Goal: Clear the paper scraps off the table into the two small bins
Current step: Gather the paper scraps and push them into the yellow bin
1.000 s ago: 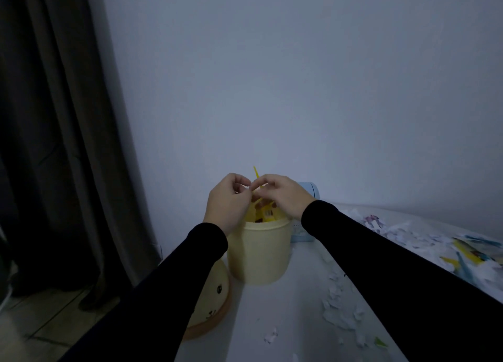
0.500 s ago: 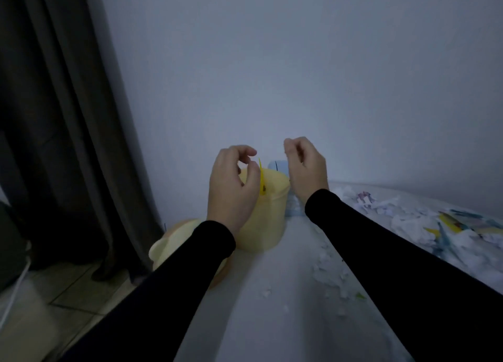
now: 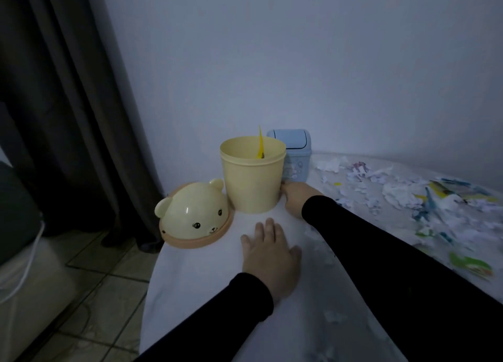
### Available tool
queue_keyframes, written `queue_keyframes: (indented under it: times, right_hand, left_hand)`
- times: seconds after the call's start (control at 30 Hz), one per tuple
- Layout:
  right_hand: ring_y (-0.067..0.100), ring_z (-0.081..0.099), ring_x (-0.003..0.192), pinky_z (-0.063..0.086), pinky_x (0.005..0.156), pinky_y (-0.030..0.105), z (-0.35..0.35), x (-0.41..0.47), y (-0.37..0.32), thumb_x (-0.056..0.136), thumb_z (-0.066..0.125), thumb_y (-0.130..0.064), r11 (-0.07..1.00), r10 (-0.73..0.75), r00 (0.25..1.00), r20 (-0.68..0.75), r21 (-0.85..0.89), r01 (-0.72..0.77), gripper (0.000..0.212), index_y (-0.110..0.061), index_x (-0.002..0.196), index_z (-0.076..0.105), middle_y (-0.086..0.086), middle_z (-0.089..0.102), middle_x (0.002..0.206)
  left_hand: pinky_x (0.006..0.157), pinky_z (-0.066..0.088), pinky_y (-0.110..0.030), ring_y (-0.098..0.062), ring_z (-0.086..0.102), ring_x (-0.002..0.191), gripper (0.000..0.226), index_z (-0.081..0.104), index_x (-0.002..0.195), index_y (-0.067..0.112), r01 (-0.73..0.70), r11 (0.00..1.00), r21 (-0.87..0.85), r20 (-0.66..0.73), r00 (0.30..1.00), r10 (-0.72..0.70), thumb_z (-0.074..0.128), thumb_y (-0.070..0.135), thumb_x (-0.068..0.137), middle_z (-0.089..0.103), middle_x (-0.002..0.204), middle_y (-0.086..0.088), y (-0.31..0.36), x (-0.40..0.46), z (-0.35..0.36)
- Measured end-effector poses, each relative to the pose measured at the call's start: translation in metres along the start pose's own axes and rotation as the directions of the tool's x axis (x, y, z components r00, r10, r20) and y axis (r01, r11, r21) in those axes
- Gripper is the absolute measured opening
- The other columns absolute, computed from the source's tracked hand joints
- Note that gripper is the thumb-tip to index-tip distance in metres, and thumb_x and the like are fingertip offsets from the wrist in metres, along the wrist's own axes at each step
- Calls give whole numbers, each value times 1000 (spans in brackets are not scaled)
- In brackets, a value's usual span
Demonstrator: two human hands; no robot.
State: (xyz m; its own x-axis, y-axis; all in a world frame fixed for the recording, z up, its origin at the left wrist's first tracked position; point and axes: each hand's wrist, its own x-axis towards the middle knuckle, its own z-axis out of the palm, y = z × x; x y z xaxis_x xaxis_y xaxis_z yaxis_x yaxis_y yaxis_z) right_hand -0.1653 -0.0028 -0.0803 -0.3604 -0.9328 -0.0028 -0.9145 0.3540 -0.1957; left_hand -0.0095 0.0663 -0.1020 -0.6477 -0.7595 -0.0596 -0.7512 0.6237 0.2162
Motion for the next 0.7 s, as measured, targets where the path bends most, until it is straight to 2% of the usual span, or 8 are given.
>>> queue_keyframes:
  times: [0.13,0.33,0.5,0.63,0.7]
  right_hand:
    - [29,51,119,41,101,35,1,4,6,96,36,-14,998,-49,997,66,-36,51,38,-12,131,51,12,53,134]
    - [24,50,124,40,105,33,-16,-23,19,96,41,-32,993,-41,997,64,-107,48,42,-12,130,56,8,52,138]
    - [22,61,105,49,92,30,-19,-75,31,91,49,-26,998,-49,998,-31,-40,47,30,-16,113,67,4,62,122]
    - [17,60,79,47,74,24,-22,-115,42,86,54,-22,997,-80,996,-29,17,80,17,-21,96,68,0,65,105]
    - [18,60,80,48,71,25,-24,-131,48,81,57,-22,995,-91,996,-16,32,91,9,-23,87,64,-3,64,94]
  left_hand:
    - [114,5,-52,-24,-4,148,61,1,151,7,-50,999,0,36,998,50,18,39,101,-7,160,-6,-3,13,0]
    - [113,6,-53,-25,-2,147,58,5,152,15,-81,997,9,15,997,81,19,40,101,-4,160,-3,-6,11,3]
    - [114,8,-50,-25,2,147,62,11,151,18,-131,991,18,11,991,130,22,48,99,1,161,-3,-7,1,-1]
    - [115,5,-48,-21,2,148,60,15,151,24,-215,976,-18,82,973,216,22,52,99,2,161,2,-4,-25,-9]
    - [116,4,-47,-20,1,148,64,14,151,28,-243,968,-64,127,960,249,23,58,96,2,161,4,3,-44,-13]
